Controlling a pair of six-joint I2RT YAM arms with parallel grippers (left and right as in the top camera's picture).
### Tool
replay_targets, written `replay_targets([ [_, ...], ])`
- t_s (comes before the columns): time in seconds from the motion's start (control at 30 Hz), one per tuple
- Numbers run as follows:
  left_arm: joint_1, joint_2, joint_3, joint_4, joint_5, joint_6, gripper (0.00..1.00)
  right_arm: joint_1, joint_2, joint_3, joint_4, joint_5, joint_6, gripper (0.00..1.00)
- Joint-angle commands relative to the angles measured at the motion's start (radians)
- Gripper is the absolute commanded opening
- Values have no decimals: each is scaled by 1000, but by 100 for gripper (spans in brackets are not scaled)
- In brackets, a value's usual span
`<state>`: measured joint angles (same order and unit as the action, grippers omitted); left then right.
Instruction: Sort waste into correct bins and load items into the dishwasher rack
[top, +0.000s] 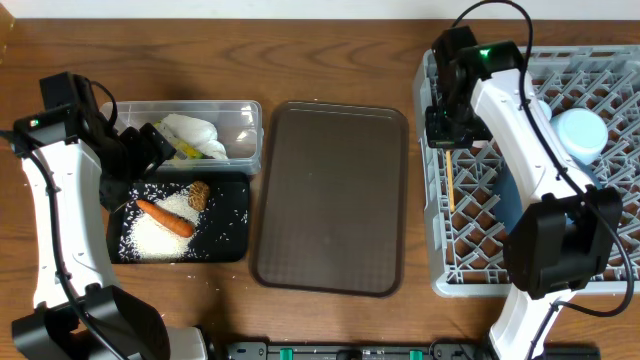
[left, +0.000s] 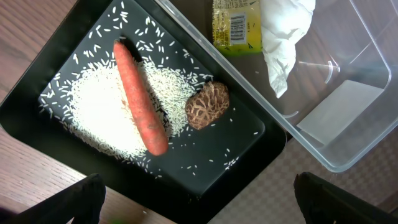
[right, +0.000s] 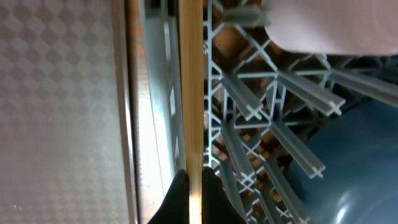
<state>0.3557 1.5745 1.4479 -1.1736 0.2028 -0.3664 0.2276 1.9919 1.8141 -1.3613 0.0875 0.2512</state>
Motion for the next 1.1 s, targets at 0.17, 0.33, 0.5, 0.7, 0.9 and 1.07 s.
replay_targets([
  [0.17,4,-15,1,-3,-6,2,98,-13,-6,-63,66,15,-14,1],
  [0.33,4,-15,0,-3,-6,2,98,-13,-6,-93,99,18,-38,1],
  [0.5,4,-15,0,-3,-6,2,98,-13,-6,-135,138,18,-51,1],
  [0.7,4,-15,1,-3,-6,2,98,-24,-6,-137,139,29,-50,1],
  [0.9,4,-15,1,-3,-6,2,98,-35,-6,-137,138,29,-50,1],
  [1.07,4,-15,0,-3,-6,2,98,-35,-6,-137,138,29,-50,11],
])
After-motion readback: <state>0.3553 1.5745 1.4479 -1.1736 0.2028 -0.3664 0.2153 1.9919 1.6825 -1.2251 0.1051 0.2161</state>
